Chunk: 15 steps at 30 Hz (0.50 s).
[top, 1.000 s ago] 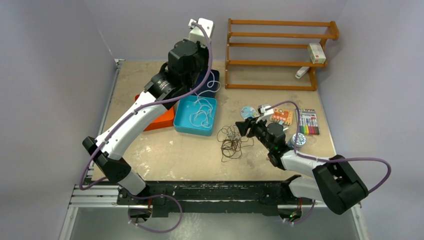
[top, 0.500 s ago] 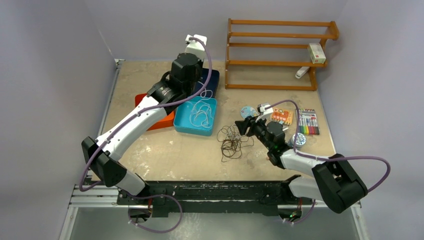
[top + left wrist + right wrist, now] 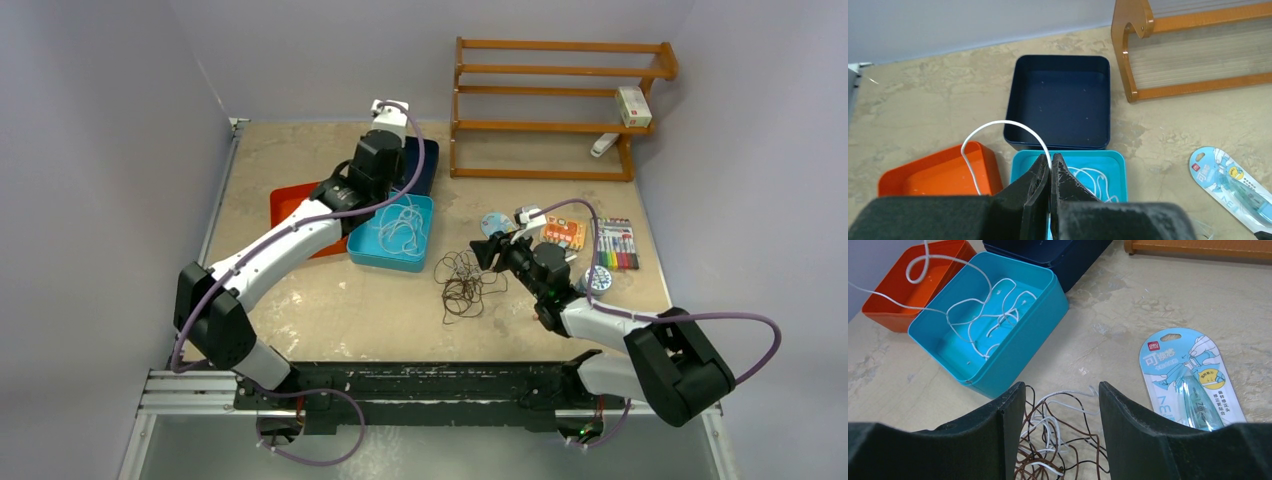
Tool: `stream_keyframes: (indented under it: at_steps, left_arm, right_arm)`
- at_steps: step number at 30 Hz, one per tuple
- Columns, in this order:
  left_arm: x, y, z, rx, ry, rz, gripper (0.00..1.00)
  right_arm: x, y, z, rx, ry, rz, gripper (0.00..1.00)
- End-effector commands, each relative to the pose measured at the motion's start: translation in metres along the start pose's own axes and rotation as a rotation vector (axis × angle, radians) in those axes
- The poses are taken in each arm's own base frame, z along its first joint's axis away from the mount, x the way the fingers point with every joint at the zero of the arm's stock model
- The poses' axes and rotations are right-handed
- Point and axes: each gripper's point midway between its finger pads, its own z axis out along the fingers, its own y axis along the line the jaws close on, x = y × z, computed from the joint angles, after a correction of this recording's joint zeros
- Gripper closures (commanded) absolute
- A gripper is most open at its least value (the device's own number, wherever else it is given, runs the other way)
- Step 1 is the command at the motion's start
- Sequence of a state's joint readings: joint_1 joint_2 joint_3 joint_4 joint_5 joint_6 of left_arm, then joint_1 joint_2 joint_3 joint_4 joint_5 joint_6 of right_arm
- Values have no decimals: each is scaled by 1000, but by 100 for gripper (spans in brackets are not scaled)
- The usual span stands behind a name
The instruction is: Untangle the cables
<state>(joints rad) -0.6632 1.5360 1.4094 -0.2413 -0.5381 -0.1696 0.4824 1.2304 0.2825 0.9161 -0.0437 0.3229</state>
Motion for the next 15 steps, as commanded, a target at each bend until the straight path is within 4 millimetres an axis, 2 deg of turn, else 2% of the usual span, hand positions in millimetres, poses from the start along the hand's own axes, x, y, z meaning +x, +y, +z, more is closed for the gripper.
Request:
stream_keyframes:
  at_steps: [1, 12, 15]
  left_arm:
    - [8, -14, 15, 35, -14, -73, 100]
    - [59, -25, 50, 57, 101, -106, 100]
    - [75, -23, 57, 37, 135, -121, 100]
  right_arm:
    - [-24, 10, 6, -31, -65, -18, 42]
    - [-23, 9, 7, -30, -62, -20, 41]
    - [-23, 9, 7, -31, -62, -20, 41]
